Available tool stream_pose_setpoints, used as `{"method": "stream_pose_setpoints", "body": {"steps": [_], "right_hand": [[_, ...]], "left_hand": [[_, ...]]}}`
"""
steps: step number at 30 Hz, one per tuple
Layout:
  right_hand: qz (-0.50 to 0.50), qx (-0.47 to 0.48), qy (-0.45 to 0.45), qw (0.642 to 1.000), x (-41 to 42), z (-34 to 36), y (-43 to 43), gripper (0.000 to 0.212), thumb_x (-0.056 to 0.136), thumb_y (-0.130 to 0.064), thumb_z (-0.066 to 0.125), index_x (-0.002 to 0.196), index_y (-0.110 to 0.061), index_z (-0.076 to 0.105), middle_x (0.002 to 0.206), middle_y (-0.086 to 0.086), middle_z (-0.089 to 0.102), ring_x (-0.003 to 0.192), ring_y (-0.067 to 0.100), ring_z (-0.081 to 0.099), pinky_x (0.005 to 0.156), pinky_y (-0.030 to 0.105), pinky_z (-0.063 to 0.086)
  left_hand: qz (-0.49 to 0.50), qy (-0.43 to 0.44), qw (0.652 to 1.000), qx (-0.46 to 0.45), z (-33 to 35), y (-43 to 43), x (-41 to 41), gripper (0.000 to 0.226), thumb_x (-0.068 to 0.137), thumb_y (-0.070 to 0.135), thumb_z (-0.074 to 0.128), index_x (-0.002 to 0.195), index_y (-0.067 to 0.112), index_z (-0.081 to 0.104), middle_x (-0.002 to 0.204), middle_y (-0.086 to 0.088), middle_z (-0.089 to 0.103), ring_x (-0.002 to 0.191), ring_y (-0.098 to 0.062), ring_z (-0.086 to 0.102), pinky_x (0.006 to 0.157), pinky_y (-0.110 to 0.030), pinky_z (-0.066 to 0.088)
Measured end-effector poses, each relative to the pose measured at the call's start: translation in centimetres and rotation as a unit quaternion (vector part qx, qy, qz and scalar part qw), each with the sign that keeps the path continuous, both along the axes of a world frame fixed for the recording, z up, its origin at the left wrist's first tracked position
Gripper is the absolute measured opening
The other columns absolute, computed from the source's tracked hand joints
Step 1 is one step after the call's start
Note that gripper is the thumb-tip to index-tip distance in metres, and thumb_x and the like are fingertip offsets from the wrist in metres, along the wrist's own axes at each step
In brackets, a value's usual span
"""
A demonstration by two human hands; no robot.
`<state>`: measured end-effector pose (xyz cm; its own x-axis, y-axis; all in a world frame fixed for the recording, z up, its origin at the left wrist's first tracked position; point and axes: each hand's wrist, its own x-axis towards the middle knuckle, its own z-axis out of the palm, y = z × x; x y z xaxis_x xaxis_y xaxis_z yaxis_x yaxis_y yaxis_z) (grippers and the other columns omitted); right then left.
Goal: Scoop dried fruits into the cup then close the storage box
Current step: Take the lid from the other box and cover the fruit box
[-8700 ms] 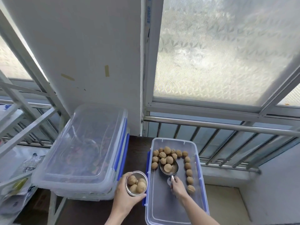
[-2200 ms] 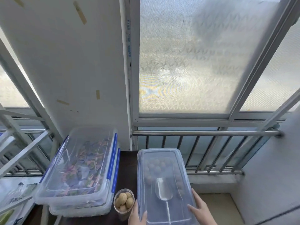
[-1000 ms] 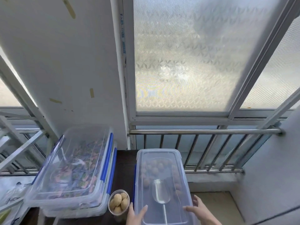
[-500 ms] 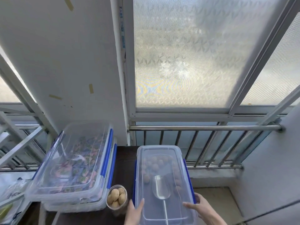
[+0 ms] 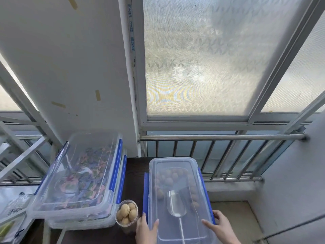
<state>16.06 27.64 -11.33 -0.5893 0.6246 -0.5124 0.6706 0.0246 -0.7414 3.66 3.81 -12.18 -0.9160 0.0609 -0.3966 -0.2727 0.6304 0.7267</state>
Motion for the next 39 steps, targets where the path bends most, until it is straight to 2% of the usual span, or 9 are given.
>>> {"method": "stream_pose_setpoints", "body": {"steps": [5,8,11,13,15,28,31,34,39], "right_hand": [[-0.024,-0.025,0.045,0.998,0.1,-1.1,0.0,0.123,0.007,-0.077,0.076,0.107,-0.009,0.057,0.102,0.011,0.068,0.096,0.022,0.066,0.088,0.028,0.05],[-0.02,-0.019,0.029,0.999,0.2,-1.3,0.1,0.126,0.006,-0.08,0.073,0.109,-0.009,0.056,0.102,0.01,0.067,0.097,0.022,0.066,0.074,0.011,0.053],[0.001,-0.012,0.03,0.999,0.3,-1.1,0.3,0.125,0.009,-0.078,0.074,0.111,-0.009,0.056,0.102,0.008,0.067,0.096,0.021,0.065,0.071,0.015,0.052],[0.036,0.001,0.005,0.999,-0.1,0.2,0.3,0.108,0.03,-0.056,0.09,0.12,-0.011,0.051,0.106,0.008,0.065,0.096,0.019,0.063,0.071,0.019,0.048],[0.058,-0.015,-0.013,0.998,-0.8,1.1,0.3,0.08,0.063,-0.016,0.081,0.133,-0.014,0.041,0.113,0.008,0.064,0.095,0.016,0.062,0.068,0.017,0.045],[0.027,0.048,-0.007,0.998,-1.6,1.2,-1.8,0.061,0.089,-0.023,0.062,0.144,-0.023,0.035,0.131,0.004,0.059,0.112,0.022,0.056,0.095,0.029,0.04],[0.025,0.045,-0.008,0.999,-1.6,1.0,-2.0,0.062,0.09,-0.023,0.059,0.146,-0.025,0.032,0.133,0.002,0.058,0.117,0.023,0.056,0.095,0.029,0.04],[0.025,0.047,-0.016,0.998,-1.5,0.8,-1.8,0.064,0.089,-0.024,0.06,0.146,-0.025,0.031,0.134,0.002,0.057,0.12,0.024,0.055,0.101,0.031,0.041],[0.035,0.053,-0.022,0.998,-1.7,0.7,-1.5,0.063,0.089,-0.027,0.059,0.146,-0.029,0.031,0.134,0.0,0.058,0.121,0.023,0.054,0.102,0.031,0.041]], "left_hand": [[-0.092,0.127,0.987,-0.021,-2.0,-0.1,1.2,0.083,0.019,0.007,0.095,0.096,-0.006,0.07,0.084,-0.022,0.069,0.079,-0.016,0.06,0.054,-0.024,0.048],[-0.113,0.147,0.983,-0.016,-3.3,-0.1,0.7,0.088,0.018,0.007,0.095,0.099,-0.012,0.065,0.084,-0.026,0.066,0.077,-0.025,0.065,0.072,-0.024,0.045],[-0.111,0.082,0.99,-0.016,-4.2,-0.1,0.0,0.082,0.043,0.033,0.083,0.103,-0.019,0.06,0.088,-0.035,0.063,0.085,-0.037,0.066,0.067,-0.039,0.056],[-0.084,0.058,0.995,-0.012,-2.2,-0.1,-0.1,0.078,0.067,0.037,0.067,0.119,-0.018,0.048,0.115,-0.042,0.053,0.107,-0.05,0.057,0.089,-0.053,0.048],[-0.068,0.028,0.997,-0.005,-0.1,0.1,-0.3,0.076,0.083,0.022,0.064,0.138,-0.01,0.023,0.145,-0.031,0.028,0.136,-0.039,0.031,0.112,-0.04,0.024],[-0.059,0.042,0.997,-0.01,-0.5,1.0,0.0,0.07,0.085,0.016,0.063,0.14,-0.006,0.025,0.146,-0.026,0.032,0.133,-0.037,0.038,0.108,-0.038,0.032],[-0.082,0.075,0.993,-0.033,-1.6,1.1,-0.2,0.068,0.071,0.006,0.077,0.127,-0.015,0.043,0.126,-0.036,0.051,0.111,-0.047,0.056,0.089,-0.046,0.05],[-0.157,0.108,0.978,-0.083,-3.1,1.1,-0.6,0.078,0.027,0.016,0.097,0.093,-0.014,0.067,0.082,-0.027,0.073,0.068,-0.033,0.072,0.051,-0.032,0.054],[-0.169,0.117,0.973,-0.105,-2.9,1.3,-0.7,0.081,0.017,0.023,0.097,0.086,-0.01,0.07,0.074,-0.021,0.074,0.061,-0.025,0.072,0.051,-0.025,0.052]]}}
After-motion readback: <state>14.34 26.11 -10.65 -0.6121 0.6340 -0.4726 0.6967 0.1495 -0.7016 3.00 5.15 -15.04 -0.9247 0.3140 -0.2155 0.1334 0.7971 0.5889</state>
